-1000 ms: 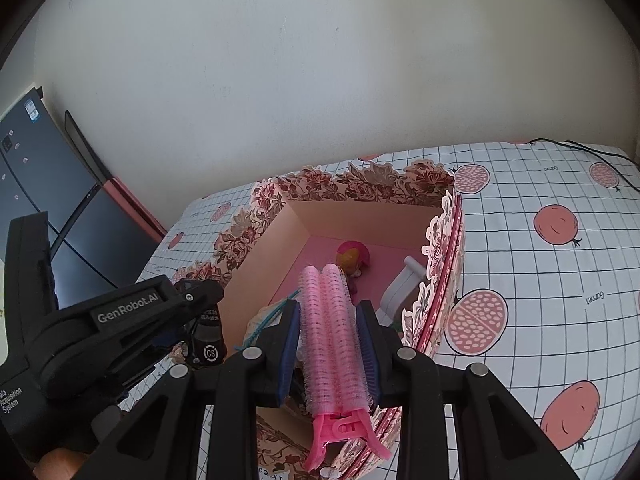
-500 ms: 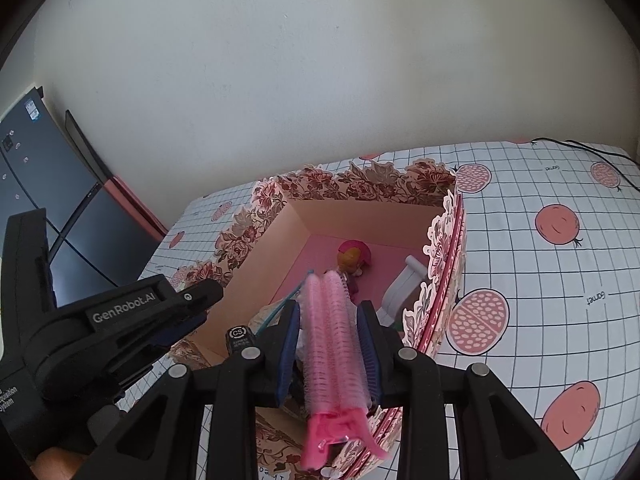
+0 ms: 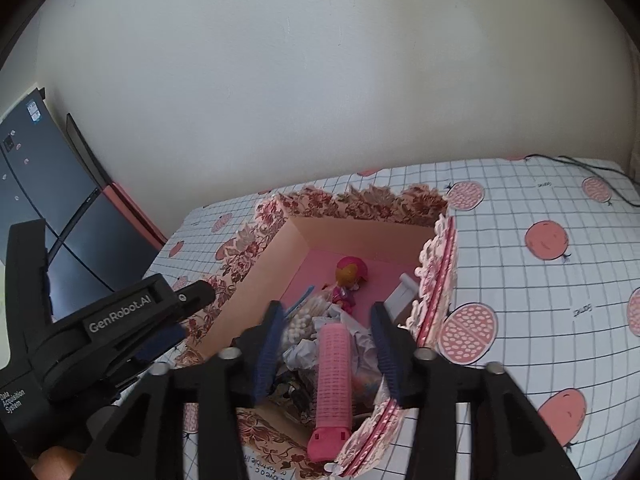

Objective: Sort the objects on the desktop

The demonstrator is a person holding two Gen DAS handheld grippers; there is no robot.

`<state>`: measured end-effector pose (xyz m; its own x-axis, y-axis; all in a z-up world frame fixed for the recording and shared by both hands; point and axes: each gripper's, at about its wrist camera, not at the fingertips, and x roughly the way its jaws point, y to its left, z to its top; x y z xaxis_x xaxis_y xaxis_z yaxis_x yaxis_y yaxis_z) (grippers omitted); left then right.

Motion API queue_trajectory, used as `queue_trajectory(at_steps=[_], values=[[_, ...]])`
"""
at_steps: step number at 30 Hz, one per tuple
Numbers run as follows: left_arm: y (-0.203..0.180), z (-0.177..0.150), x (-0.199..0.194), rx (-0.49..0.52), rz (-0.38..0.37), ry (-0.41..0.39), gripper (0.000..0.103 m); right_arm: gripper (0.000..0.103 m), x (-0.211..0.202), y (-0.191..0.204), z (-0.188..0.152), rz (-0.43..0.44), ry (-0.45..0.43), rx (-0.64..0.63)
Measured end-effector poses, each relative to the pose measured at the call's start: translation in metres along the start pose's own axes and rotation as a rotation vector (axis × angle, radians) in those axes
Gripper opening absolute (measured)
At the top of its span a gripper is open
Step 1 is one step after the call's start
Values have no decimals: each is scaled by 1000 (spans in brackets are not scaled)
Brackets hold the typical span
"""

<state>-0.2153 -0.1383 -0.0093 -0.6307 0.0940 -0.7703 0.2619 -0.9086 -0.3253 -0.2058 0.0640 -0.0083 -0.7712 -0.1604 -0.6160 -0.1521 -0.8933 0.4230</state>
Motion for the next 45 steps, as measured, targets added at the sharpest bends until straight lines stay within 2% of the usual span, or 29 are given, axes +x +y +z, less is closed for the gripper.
queue_trajectory(at_steps=[2,6,8,12,15,17,20,29,34,40,43,45], values=[[-1,1,-5,7,11,-17,67,69,-4,1,2,-33,-15,-12],[0,4,-11,6,11,-30,76,76,-5,-4,3,-57,-15,-5],[0,5,-12,6,26,-32,79,80,-5,-7,4,-68,-10,-1],[3,6,-10,2,62,-29,87,97,-7,-9,6,-101,-24,-4],[6,5,-9,2,97,-26,93,101,-9,-13,7,-105,-24,-3],[7,5,-9,-1,125,-31,94,103,-10,-15,7,-115,-25,-6],[7,4,-8,0,152,-35,103,103,-11,-17,8,-130,-24,-12],[-3,-7,-22,10,187,-47,103,103,-28,-27,12,-171,-15,-17],[-11,-16,-38,66,222,-41,103,103,-56,-25,13,-193,-16,-48],[-15,-31,-70,123,259,-80,103,103,-104,-31,9,-274,-56,-70],[-19,-55,-90,157,233,-109,103,103,-129,-32,0,-298,-70,-86],[-25,-74,-101,191,166,-116,103,103,-146,-34,-9,-303,-88,-93]])
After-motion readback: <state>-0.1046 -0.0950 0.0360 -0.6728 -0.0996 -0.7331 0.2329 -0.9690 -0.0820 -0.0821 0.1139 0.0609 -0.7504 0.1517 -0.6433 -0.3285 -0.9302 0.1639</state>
